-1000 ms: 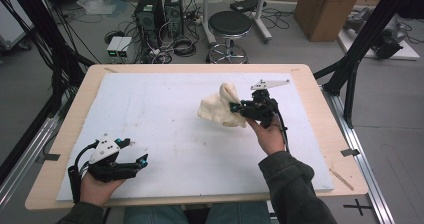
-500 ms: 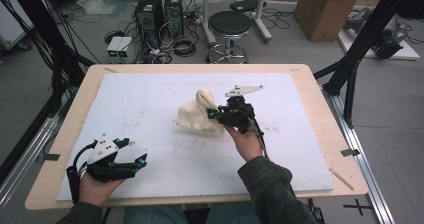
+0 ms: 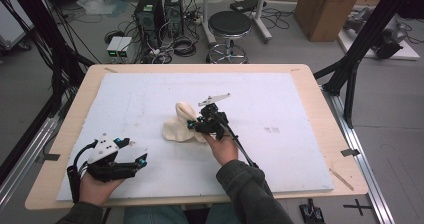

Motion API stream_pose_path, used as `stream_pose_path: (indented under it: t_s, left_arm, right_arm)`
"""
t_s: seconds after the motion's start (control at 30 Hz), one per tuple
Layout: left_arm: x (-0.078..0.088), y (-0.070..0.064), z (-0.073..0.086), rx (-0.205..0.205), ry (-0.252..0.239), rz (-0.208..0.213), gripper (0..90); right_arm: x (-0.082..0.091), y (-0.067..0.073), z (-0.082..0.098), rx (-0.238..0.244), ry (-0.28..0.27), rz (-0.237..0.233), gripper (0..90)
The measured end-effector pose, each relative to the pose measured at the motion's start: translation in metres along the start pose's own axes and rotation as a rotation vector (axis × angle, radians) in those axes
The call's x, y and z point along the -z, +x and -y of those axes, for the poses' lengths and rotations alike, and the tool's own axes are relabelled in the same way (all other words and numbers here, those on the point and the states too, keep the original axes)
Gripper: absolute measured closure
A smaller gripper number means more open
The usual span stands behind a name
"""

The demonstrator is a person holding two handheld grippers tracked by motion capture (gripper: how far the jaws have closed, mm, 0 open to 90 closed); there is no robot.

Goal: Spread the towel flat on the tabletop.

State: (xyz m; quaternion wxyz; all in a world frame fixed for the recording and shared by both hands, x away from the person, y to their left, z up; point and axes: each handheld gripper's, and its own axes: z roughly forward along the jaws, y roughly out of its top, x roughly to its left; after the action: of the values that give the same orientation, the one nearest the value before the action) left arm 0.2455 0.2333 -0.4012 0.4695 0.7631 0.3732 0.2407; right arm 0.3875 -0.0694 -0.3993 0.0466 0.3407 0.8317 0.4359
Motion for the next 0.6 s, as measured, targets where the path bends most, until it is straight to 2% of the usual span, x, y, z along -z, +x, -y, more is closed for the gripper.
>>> stream_pose_path:
  t_s: [0.1, 0.17, 0.27, 0.37, 0.5, 0.6]
  left_arm:
    - [-0.001, 0.0, 0.0, 0.0, 0.0, 0.002, 20.6]
    - [-0.002, 0.0, 0.0, -0.005, 0.002, 0.008, 20.6]
    - [-0.003, -0.001, 0.0, -0.007, 0.007, 0.009, 20.6]
    - [-0.006, -0.003, -0.001, -0.013, 0.014, 0.014, 20.6]
    - [-0.008, -0.006, -0.002, -0.013, 0.015, 0.019, 20.6]
    - [-0.01, -0.008, -0.003, -0.01, 0.017, 0.026, 20.6]
  right_arm:
    - [-0.007, 0.003, 0.002, 0.023, 0.022, 0.011, 71.5]
    - [-0.009, 0.002, 0.002, 0.022, 0.034, 0.001, 64.8]
    - [-0.005, 0.003, 0.001, 0.036, 0.025, -0.016, 58.6]
    - [0.002, 0.005, 0.0, 0.049, 0.011, -0.035, 46.7]
    - [0.015, 0.007, -0.001, 0.071, 0.017, -0.043, 42.6]
    - [0.025, 0.008, 0.005, 0.093, -0.024, -0.046, 42.6]
